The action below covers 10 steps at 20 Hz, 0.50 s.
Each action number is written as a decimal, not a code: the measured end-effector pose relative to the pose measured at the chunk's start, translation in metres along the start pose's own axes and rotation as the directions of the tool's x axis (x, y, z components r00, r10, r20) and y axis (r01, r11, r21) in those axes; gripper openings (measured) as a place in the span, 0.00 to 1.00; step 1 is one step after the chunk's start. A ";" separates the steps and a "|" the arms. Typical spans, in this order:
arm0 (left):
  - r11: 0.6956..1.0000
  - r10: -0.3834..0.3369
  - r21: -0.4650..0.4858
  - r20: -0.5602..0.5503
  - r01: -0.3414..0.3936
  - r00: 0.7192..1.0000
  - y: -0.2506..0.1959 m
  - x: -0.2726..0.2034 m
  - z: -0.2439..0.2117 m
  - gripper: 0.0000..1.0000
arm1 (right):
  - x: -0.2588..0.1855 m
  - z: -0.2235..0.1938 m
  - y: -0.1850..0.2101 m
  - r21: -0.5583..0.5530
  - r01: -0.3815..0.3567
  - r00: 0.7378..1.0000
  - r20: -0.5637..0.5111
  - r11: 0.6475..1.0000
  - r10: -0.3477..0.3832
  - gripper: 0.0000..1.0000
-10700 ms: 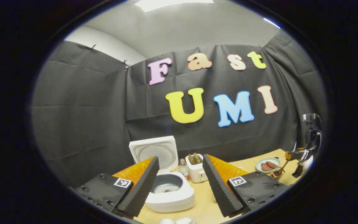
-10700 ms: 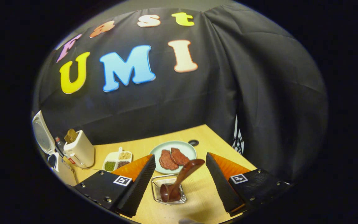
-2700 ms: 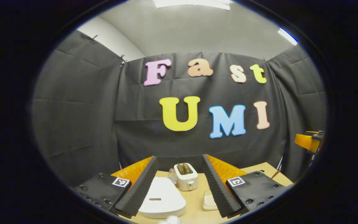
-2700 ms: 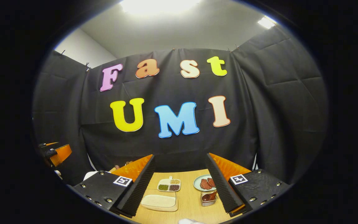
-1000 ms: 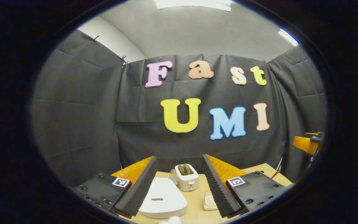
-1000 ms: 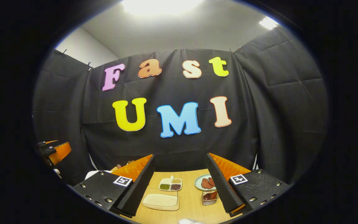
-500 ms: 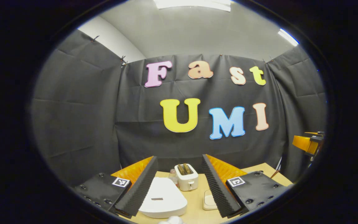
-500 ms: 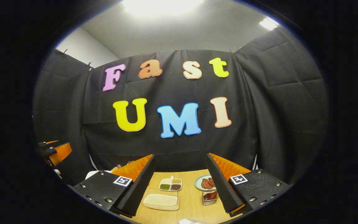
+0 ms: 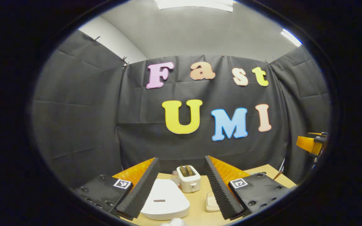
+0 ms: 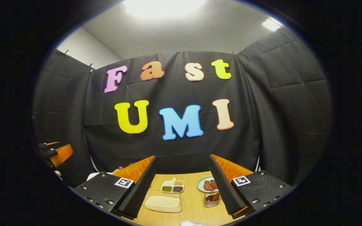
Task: Close the left gripper, press the button to open the rice cooker; take a wooden spoon from the chopstick holder with the right hand, scoop a spoonful of rice and pour it into the rice cooker, then put the wooden spoon back into the chopstick holder.
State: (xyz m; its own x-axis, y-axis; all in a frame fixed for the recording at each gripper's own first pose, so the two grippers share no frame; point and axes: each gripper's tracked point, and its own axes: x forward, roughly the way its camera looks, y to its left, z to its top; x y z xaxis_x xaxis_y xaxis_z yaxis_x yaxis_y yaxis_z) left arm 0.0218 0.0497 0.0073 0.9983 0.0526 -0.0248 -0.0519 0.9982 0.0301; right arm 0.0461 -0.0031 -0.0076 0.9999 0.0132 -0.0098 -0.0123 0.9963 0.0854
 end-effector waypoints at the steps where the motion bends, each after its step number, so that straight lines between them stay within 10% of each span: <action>1: 1.000 0.001 0.001 0.002 -0.001 1.000 -0.001 -0.001 0.001 0.96 | -0.001 0.000 -0.001 -0.001 0.000 1.000 0.001 1.000 0.000 0.99; 10: 1.000 0.008 0.003 0.003 -0.008 1.000 -0.004 -0.003 0.002 0.96 | 0.002 0.001 -0.003 0.004 -0.008 1.000 -0.001 1.000 0.008 0.98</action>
State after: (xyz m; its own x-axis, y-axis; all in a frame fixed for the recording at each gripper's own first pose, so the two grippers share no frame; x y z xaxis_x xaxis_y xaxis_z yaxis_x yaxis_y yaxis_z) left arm 0.0195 0.0458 0.0094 0.9979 0.0604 -0.0216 -0.0597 0.9976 0.0338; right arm 0.0478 -0.0062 -0.0067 0.9997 0.0212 -0.0099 -0.0202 0.9958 0.0892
